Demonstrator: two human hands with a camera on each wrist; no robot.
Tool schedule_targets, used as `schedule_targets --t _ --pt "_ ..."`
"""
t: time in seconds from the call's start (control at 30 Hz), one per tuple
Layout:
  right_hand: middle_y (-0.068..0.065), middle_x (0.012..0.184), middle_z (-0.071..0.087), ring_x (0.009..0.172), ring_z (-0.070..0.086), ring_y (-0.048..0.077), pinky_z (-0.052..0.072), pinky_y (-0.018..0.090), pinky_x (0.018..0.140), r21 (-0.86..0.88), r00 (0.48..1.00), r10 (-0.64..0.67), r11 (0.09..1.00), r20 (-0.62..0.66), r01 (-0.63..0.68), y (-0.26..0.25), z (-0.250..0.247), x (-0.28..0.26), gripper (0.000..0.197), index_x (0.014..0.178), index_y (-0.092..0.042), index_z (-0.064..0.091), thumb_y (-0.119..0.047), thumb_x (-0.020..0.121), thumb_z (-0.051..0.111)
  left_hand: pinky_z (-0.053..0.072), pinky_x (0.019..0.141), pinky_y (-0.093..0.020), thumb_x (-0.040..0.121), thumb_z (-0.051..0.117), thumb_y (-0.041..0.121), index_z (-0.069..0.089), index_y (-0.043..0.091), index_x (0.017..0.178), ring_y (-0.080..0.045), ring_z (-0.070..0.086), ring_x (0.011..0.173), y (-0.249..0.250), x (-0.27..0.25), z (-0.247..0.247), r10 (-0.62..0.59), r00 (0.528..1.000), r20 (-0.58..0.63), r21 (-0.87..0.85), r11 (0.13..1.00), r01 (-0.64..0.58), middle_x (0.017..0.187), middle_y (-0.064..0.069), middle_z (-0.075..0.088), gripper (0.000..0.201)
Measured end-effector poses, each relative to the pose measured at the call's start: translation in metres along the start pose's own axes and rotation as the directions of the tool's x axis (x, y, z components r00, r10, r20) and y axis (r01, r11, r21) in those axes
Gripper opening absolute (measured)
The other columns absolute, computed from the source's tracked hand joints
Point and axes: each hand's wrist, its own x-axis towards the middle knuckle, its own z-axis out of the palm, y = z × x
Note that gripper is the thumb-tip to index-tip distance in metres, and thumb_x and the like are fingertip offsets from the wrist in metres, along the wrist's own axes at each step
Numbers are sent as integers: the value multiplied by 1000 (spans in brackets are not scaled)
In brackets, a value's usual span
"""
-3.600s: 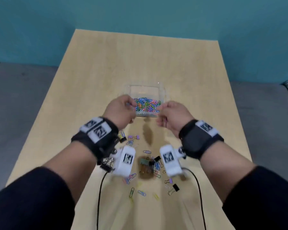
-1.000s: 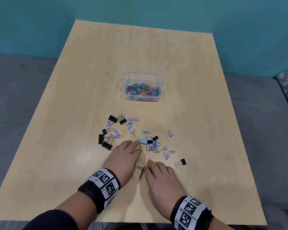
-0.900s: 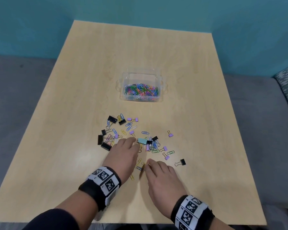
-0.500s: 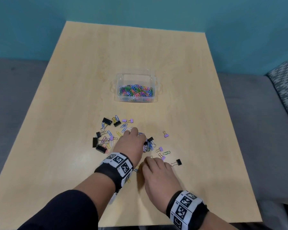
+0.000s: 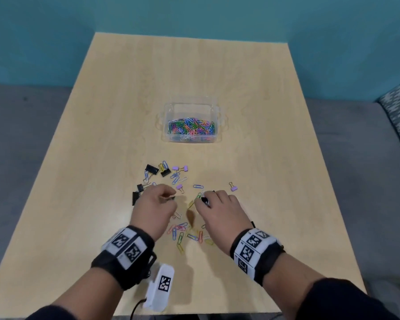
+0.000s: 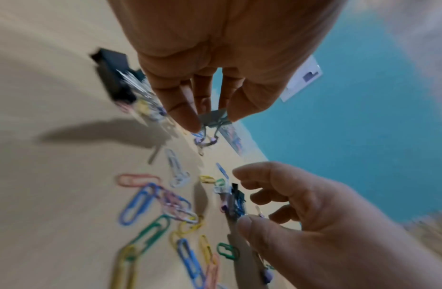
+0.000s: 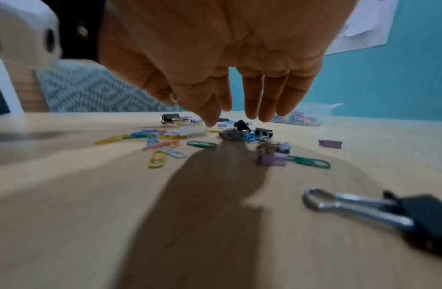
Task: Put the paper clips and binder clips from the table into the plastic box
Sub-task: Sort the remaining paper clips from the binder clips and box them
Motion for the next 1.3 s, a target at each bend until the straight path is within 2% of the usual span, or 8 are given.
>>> schedule_targets --t 0.17,0.27,0.47,0.63,0.77,0.9,1.13,1.3 --pt "12 97 57 82 50 32 38 41 66 -114 997 -63 991 46 68 2 -3 17 50 100 -11 57 1 53 42 36 57 -26 61 53 9 70 16 74 -15 43 46 -23 -11 -21 -211 977 35 -331 920 211 53 0 54 22" --pt "10 88 56 75 48 30 37 39 62 -155 995 -88 983 45 94 0 -3 21 42 87 -13 58 2 49 55 36 55 -26 65 54 4 68 15 74 -15 43 46 -27 -13 -31 -210 977 32 -318 925 209 52 3 53 20" --pt "13 99 52 76 47 31 29 36 61 -132 986 -107 984 124 123 -7 -4 25 43 87 -10 55 5 50 40 43 59 -17 76 58 4 63 25 79 -3 57 65 -39 -27 -45 -6 1000 25 96 995 4 84 10 61 23" --pt "13 112 43 86 45 29 29 35 66 -41 982 -153 986 114 159 -5 -7 24 61 112 -7 47 9 56 30 44 71 -30 70 51 17 63 23 84 -18 52 83 -63 -41 -52 212 971 109 432 870 -238 92 8 57 20" --pt "0 87 44 61 41 18 35 33 54 195 998 -39 980 42 30 5 0 20 16 90 -19 45 -6 87 53 46 62 -31 70 53 14 65 20 85 -24 50 74 -72 -46 -55 270 957 103 588 760 -278 87 2 57 20" --pt "-2 66 61 56 55 17 50 34 53 736 887 448 564 107 -374 38 -8 9 13 72 -21 54 -21 83 61 46 59 -31 71 52 14 66 17 86 -24 47 71 -78 -43 -56 269 959 92 640 722 -264 85 1 55 21" --pt "-2 73 64 58 58 14 49 30 58 737 805 544 439 237 -514 81 -9 -8 15 90 -22 63 -16 91 49 49 64 -36 77 38 24 66 13 92 -28 48 79 -54 -48 -50 367 917 158 682 631 -370 94 -5 58 34" --pt "0 107 56 84 58 20 48 32 76 524 846 533 727 -24 -443 81 -12 -30 24 112 -18 61 -17 96 43 50 65 -34 80 40 25 63 17 96 -25 50 79 -36 -52 -31 424 877 227 641 613 -462 95 -2 56 30"
